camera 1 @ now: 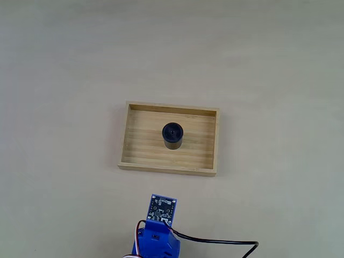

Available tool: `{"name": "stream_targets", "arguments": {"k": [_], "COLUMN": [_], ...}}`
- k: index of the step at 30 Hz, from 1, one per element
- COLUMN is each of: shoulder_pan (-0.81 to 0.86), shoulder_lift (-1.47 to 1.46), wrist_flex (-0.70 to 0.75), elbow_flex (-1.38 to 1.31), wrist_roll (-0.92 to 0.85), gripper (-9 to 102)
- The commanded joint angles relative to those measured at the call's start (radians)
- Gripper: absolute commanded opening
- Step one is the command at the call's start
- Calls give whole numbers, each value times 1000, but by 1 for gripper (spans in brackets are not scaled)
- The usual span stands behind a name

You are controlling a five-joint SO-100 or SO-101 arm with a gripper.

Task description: Place the black cylinder in the wooden box then return to rest.

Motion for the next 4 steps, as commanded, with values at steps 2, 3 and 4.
{"name": "stream_targets", "arguments": {"k": [2,3,4], "shoulder_pan": [8,8,8], "shoulder_lift": [-11,-11,-11], "wrist_flex": [-5,-5,-5], "elbow_flex": [31,31,31], "wrist_roll": [-2,-2,-2], "gripper": [0,0,0]}}
